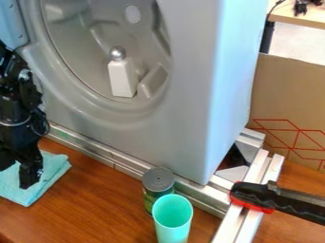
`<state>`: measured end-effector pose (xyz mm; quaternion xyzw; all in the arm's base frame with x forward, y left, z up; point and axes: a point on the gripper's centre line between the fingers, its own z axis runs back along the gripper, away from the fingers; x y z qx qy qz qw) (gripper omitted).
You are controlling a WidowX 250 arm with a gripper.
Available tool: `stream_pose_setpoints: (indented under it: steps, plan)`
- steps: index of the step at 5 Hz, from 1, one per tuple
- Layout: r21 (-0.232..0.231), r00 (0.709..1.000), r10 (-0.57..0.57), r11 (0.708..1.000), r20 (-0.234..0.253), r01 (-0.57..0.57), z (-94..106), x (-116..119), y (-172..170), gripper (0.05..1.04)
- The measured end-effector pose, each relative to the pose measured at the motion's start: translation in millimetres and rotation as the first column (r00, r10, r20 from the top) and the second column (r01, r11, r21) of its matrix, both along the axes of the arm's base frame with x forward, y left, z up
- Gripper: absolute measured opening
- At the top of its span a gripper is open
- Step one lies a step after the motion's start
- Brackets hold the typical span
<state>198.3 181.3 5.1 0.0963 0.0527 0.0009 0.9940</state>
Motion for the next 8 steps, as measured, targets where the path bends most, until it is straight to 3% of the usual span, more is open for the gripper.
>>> stream_pose_setpoints:
  steps: [1, 2, 3, 4, 5, 6, 7, 8]
  plan:
    - [-0.007, 0.999, 0.04, 0.999, 0.017, -0.04, -5.7, 4, 10, 1.008]
    - [-0.016, 0.998, 0.068, 0.998, -0.001, -0.068, -27.5, 3, 12, 1.008]
    - [-0.021, 0.998, 0.066, 0.998, -0.006, -0.066, -32.6, 4, 12, 1.008]
    - [-0.059, 0.999, 0.04, 0.998, 0.009, -0.039, -35.7, 6, 5, 1.008]
    - [-0.224, 0.995, -0.083, 0.97, 0.064, 0.095, -37.1, -8, -36, 1.007]
    - [-0.393, 0.98, -0.165, 0.899, 0.112, 0.196, -21.6, -25, -87, 1.005]
    - [-0.494, 0.958, -0.234, 0.821, 0.168, 0.287, -23.7, -36, -131, 1.003]
    - [-0.477, 0.951, -0.25, 0.824, 0.18, 0.307, -30.1, -40, -143, 1.003]
